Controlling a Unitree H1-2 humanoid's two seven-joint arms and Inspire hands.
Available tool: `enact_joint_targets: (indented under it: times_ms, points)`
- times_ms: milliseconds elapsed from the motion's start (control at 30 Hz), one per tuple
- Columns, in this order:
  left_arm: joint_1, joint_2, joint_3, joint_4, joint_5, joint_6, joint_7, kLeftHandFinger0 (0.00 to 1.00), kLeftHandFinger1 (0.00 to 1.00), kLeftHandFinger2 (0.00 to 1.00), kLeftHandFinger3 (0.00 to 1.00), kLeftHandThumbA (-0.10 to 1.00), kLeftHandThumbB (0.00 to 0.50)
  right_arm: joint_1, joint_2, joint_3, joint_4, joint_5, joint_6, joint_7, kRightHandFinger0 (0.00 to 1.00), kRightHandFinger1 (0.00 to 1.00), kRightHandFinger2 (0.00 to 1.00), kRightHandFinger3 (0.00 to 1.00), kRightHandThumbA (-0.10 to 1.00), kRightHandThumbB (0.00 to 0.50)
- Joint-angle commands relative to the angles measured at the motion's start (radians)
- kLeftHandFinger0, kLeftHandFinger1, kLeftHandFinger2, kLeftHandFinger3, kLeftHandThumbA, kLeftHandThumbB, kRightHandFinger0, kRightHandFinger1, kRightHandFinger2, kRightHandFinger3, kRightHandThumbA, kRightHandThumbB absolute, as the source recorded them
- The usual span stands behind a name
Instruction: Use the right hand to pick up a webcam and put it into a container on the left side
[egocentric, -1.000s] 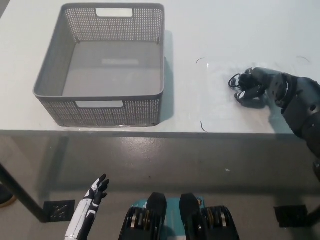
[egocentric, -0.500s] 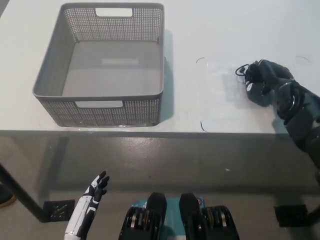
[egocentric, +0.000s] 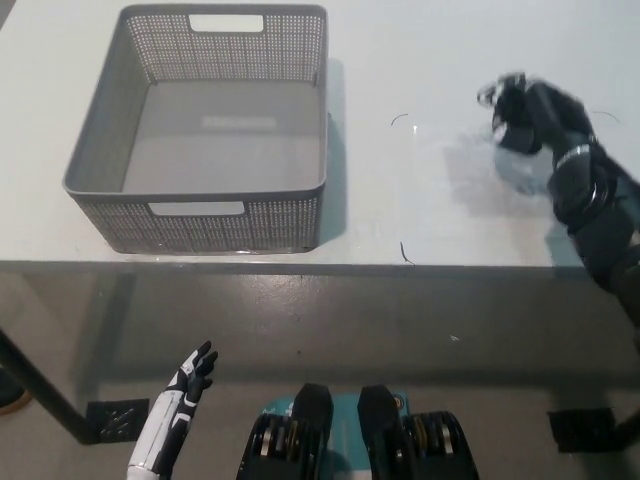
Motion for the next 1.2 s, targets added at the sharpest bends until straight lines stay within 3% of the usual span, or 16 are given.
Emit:
enact_joint_targets:
  times_ms: [0, 200, 267, 367, 500, 667, 700, 867, 1033, 1100, 1167]
  points:
    - [-0.006, 0.006, -0.001, -0.031, 0.006, -0.014, -0.004, 1.00, 1.00, 1.00, 1.00, 1.00, 0.116, -0.148, -0.039, -0.043, -0.081, 0.034, -0.087, -0.088, 0.00, 0.38, 0.79, 0.85, -0.10, 0.154]
    - [0.020, 0.003, -0.009, -0.041, 0.013, -0.020, -0.005, 1.00, 1.00, 1.00, 1.00, 1.00, 0.111, -0.195, -0.034, -0.087, -0.218, 0.049, -0.064, -0.041, 0.00, 0.43, 0.82, 0.91, -0.10, 0.153]
    - [0.019, 0.003, -0.011, -0.044, 0.018, -0.011, -0.005, 1.00, 1.00, 1.00, 1.00, 1.00, 0.152, -0.214, -0.017, -0.084, -0.275, 0.035, -0.049, -0.032, 0.00, 0.42, 0.81, 0.92, -0.10, 0.159]
    - [0.020, 0.002, -0.013, -0.047, 0.022, -0.007, -0.003, 1.00, 1.00, 1.00, 1.00, 1.00, 0.143, -0.234, 0.014, -0.083, -0.368, 0.040, -0.021, 0.016, 0.00, 0.41, 0.79, 0.91, -0.10, 0.161]
    - [0.000, -0.004, -0.013, -0.045, 0.026, -0.002, 0.001, 1.00, 1.00, 1.00, 1.00, 1.00, 0.127, -0.290, 0.075, -0.084, -0.415, 0.047, 0.006, 0.045, 0.00, 0.34, 0.77, 0.88, -0.10, 0.162]
    - [-0.001, -0.007, -0.015, -0.055, 0.023, 0.008, -0.003, 1.00, 1.00, 1.00, 1.00, 1.00, 0.144, -0.345, 0.159, -0.074, -0.376, 0.036, 0.008, 0.030, 0.00, 0.22, 0.67, 0.83, -0.10, 0.180]
    - [0.001, -0.003, -0.017, -0.046, 0.028, -0.013, -0.003, 1.00, 1.00, 1.00, 1.00, 1.00, 0.119, -0.360, 0.202, -0.065, -0.352, 0.030, 0.002, 0.022, 0.00, 0.20, 0.66, 0.81, -0.10, 0.181]
    - [0.024, -0.006, -0.024, -0.059, 0.022, -0.005, -0.011, 1.00, 1.00, 1.00, 1.00, 1.00, 0.130, -0.387, 0.295, -0.044, -0.278, 0.015, 0.019, 0.020, 0.00, 0.22, 0.68, 0.81, -0.10, 0.176]
    - [0.024, -0.005, -0.033, -0.069, 0.033, 0.000, -0.009, 1.00, 1.00, 1.00, 1.00, 1.00, 0.135, -0.421, 0.369, -0.031, -0.163, 0.017, 0.003, 0.009, 0.00, 0.31, 0.77, 0.93, -0.10, 0.162]
    - [0.021, 0.000, -0.036, -0.063, 0.039, -0.017, -0.007, 1.00, 1.00, 1.00, 1.00, 1.00, 0.111, -0.430, 0.396, -0.026, -0.128, 0.015, -0.001, -0.001, 0.00, 0.31, 0.76, 0.92, -0.10, 0.166]
    - [0.021, 0.001, -0.039, -0.065, 0.037, -0.011, -0.010, 1.00, 1.00, 1.00, 1.00, 1.00, 0.126, -0.432, 0.421, -0.021, -0.102, 0.013, 0.004, -0.009, 0.00, 0.30, 0.75, 0.86, -0.10, 0.200]
